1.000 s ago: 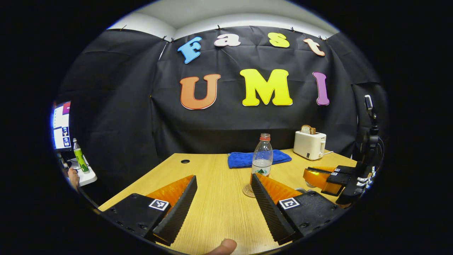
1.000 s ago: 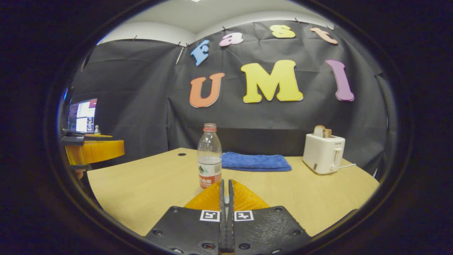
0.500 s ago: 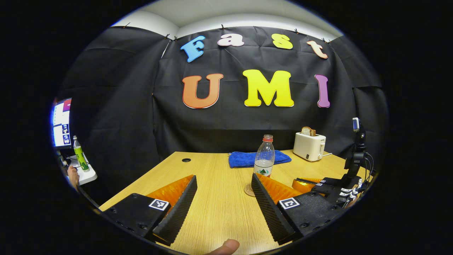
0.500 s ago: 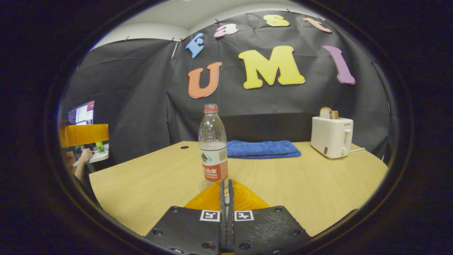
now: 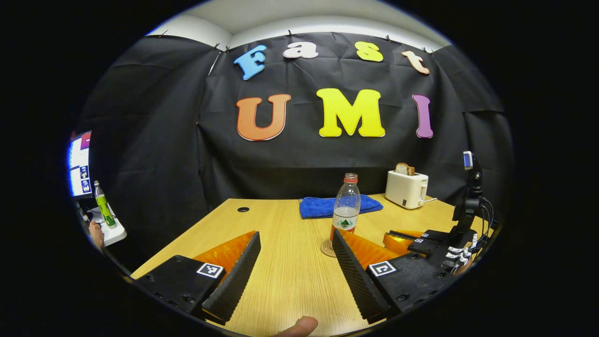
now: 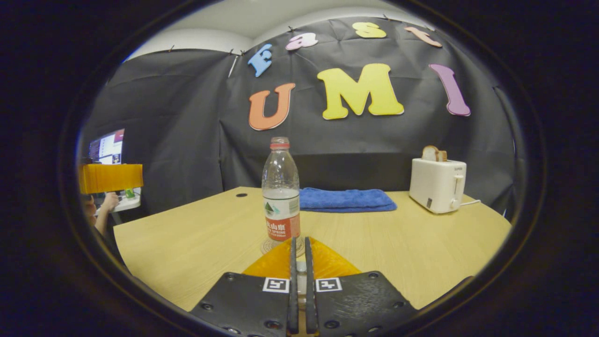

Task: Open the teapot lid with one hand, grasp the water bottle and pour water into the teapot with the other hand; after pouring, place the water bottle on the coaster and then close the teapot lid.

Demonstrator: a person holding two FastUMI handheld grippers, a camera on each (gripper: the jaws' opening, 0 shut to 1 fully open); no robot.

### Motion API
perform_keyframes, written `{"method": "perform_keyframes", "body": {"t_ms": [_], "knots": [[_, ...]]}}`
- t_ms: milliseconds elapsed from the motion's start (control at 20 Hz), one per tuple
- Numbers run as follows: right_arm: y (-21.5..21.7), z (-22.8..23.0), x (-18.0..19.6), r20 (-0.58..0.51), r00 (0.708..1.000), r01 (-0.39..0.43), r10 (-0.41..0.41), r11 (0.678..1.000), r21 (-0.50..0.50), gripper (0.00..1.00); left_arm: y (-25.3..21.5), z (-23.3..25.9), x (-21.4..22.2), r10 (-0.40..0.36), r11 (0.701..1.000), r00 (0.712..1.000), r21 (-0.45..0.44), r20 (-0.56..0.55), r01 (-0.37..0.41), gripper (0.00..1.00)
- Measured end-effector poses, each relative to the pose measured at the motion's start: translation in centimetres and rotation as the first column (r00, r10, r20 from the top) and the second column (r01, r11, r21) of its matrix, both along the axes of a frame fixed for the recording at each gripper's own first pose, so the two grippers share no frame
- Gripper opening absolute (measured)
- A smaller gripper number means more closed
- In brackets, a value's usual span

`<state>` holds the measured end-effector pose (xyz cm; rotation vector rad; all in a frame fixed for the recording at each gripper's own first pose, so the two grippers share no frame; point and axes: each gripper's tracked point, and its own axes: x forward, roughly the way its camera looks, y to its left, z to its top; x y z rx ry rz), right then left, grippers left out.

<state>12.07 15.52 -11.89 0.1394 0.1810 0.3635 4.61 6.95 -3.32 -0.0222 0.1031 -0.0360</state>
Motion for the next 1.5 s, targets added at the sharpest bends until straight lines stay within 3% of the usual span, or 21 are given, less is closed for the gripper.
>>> {"method": "perform_keyframes", "body": {"t_ms": [100,250,500,600,700,750,850,1050,1350,1500], "knots": [[-0.4,-0.4,0.2,-0.008,1.000,0.014,-0.014,1.000,-0.001,0.06,-0.1,-0.1,0.0,-0.002,1.000,1.000,0.001,-0.004,0.002,0.96],[-0.4,-0.3,0.2,-0.009,1.000,0.011,-0.011,1.000,0.008,0.15,-0.2,0.0,0.1,-0.005,1.000,1.000,0.000,-0.003,0.005,0.96],[-0.9,0.7,-0.5,0.008,1.000,0.017,-0.018,1.000,0.009,0.15,-0.1,-0.2,0.0,-0.008,1.000,1.000,-0.004,-0.014,0.008,0.96],[-1.2,1.9,-1.4,0.029,0.999,0.018,-0.018,1.000,0.000,0.23,-0.1,0.0,-0.3,-0.005,1.000,1.000,-0.001,-0.014,0.005,0.96],[-2.6,3.7,-2.5,0.055,0.997,0.054,-0.054,0.999,0.002,0.41,-0.2,0.4,-0.6,-0.002,1.000,1.000,0.006,-0.010,0.002,0.96],[-3.4,4.7,-3.1,0.066,0.995,0.074,-0.074,0.997,0.014,0.55,0.0,0.8,-0.9,0.004,1.000,1.000,0.009,-0.003,-0.004,0.96],[-5.1,6.5,-4.2,0.080,0.989,0.120,-0.122,0.992,0.028,0.76,0.0,1.4,-1.4,0.020,1.000,1.000,0.013,0.008,-0.020,0.96],[-9.0,10.1,-7.3,0.129,0.974,0.187,-0.189,0.982,0.025,0.98,-0.2,2.8,-2.3,0.043,0.999,0.999,0.014,0.033,-0.043,0.96],[-18.1,11.5,-11.0,0.128,0.924,0.368,-0.360,0.929,-0.036,0.96,-1.1,4.0,-3.1,0.072,0.997,0.995,0.030,0.067,-0.074,0.96],[-21.3,12.0,-12.1,0.138,0.906,0.408,-0.401,0.912,-0.031,0.98,-1.5,4.0,-3.4,0.096,0.994,0.993,0.040,0.073,-0.099,0.96]]}}
